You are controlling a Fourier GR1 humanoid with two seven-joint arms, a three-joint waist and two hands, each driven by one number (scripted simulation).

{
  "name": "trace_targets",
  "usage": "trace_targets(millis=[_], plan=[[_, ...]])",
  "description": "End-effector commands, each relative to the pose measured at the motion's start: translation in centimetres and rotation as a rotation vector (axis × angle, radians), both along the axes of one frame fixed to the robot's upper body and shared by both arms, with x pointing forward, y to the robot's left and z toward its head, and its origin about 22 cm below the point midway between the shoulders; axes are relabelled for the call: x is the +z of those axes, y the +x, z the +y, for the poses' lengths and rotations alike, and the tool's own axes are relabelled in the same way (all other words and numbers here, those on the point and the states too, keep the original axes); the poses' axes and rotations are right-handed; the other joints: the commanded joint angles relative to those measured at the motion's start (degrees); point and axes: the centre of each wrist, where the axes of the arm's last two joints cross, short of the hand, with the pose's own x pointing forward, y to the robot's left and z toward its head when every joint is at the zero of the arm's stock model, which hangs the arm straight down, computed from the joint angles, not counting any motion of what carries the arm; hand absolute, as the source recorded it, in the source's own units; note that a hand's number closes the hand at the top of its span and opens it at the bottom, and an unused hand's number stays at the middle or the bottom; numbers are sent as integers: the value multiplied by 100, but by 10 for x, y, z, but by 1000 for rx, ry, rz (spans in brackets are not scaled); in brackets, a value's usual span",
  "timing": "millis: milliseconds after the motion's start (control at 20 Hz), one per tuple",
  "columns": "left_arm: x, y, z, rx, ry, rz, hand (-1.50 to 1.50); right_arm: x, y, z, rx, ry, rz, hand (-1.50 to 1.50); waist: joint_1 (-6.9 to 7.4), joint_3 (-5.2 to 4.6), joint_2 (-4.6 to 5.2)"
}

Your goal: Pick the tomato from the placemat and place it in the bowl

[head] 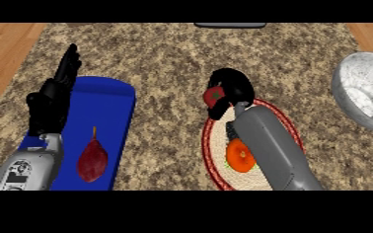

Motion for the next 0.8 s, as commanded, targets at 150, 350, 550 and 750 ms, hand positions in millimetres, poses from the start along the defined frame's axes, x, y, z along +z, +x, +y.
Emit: trace_targets(millis=[150, 350, 550, 750], plan=[[-7, 0, 9, 8, 3, 6, 0, 61, -18, 48, -249, 201, -273, 150, -40, 4, -14], [4, -4, 14, 29, -2, 14, 0, 98, -27, 55, -399, 215, -423, 150, -189, 3, -58], [-11, -4, 4, 41, -20, 13, 0, 112, -43, 42, -535, 119, -466, 150, -254, 2, -27], [0, -5, 22, 42, 11, 0, 0, 134, -55, -1, -624, 106, -515, 150, -228, 6, -15]])
